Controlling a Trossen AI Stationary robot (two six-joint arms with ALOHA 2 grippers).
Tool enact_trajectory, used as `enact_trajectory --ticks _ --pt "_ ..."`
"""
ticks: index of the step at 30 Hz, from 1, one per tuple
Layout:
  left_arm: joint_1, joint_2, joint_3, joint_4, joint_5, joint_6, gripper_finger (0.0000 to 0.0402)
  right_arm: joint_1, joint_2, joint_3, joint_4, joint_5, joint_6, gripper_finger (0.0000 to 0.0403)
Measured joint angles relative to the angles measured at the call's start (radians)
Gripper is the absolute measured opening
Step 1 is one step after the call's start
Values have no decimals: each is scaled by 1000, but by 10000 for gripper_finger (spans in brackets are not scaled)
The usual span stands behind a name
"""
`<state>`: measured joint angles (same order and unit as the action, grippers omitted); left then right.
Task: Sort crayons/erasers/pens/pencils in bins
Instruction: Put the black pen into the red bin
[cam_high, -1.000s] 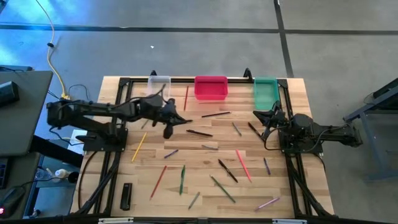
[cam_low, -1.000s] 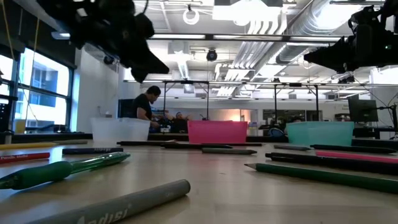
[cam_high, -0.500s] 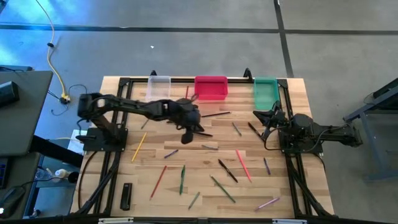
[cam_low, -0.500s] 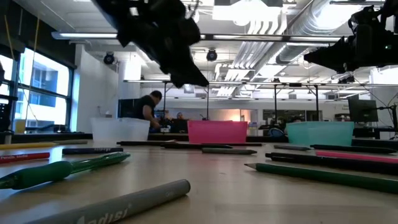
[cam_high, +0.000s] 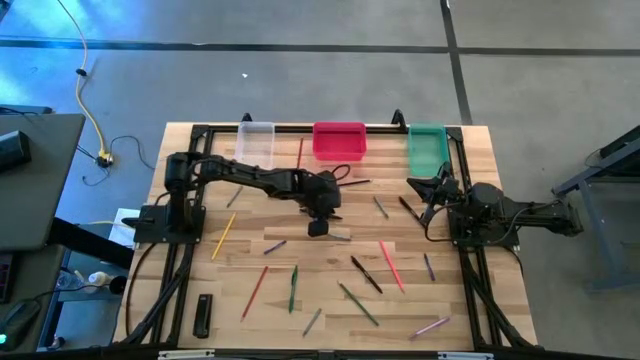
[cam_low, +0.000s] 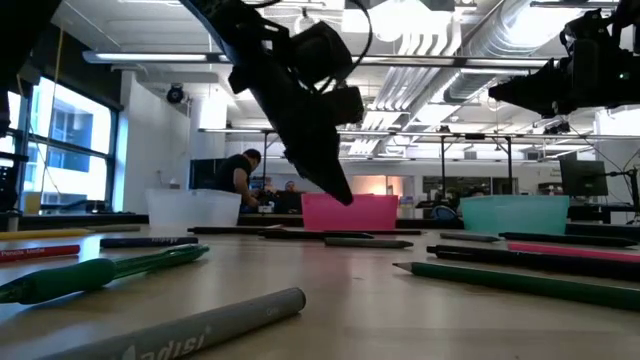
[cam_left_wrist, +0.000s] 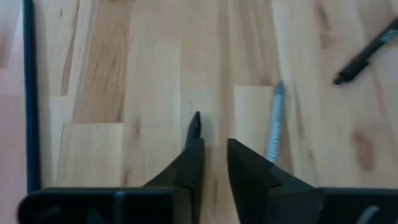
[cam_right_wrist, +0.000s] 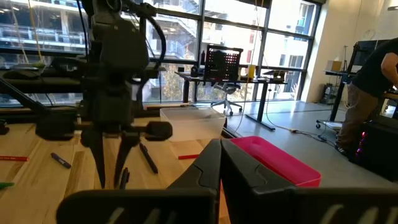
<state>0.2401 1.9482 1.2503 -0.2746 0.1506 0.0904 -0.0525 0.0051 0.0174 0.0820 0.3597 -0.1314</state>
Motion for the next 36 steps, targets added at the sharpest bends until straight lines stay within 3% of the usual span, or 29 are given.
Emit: enact_trajectory --ticks 8,16,22,31,36 --pt "2 27 0 2 -73 52 121 0 1 0 -35 0 0 0" --pt "12 89 0 -7 -34 61 122 0 2 0 -38 0 0 0" --pt "13 110 5 -16 -15 63 104 0 2 0 -39 0 0 0" --pt "11 113 5 -37 25 79 32 0 2 0 -40 0 0 0" --pt "10 104 3 -42 40 78 13 0 2 0 -40 0 0 0"
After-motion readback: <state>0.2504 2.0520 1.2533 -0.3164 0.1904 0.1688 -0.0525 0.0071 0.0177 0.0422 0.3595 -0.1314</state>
